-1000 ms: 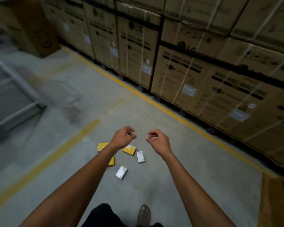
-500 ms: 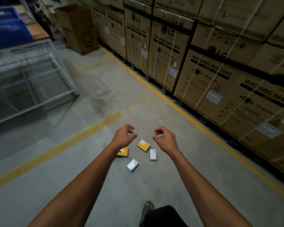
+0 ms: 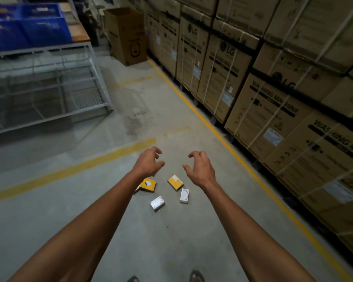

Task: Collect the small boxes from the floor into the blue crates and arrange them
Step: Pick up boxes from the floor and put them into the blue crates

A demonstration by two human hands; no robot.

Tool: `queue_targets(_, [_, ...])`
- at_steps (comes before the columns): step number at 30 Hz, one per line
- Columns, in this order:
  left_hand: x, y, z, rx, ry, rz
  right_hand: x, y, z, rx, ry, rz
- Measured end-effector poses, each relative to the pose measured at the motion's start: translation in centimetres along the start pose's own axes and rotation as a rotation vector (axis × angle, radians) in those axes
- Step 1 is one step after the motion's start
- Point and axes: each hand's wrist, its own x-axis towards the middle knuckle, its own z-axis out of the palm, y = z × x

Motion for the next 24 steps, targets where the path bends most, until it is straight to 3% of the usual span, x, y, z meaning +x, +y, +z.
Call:
queue_targets(5, [3.4,0.1,5.0,0.04,0.004,-0.046,4.0,5.0,1.7,-0.061,-0.048,-0.08])
queue_targets(11, [8.8,-4.4,14.1,0.09,-0.006,-0.058,8.8,11.7,9.4,-0.085,-0.12,-0.094])
queue_targets(24, [17.7,-26.9,35.7,0.174,0.033,-0.033,11.8,27.2,37.3,-0.126,-0.097,-0.069])
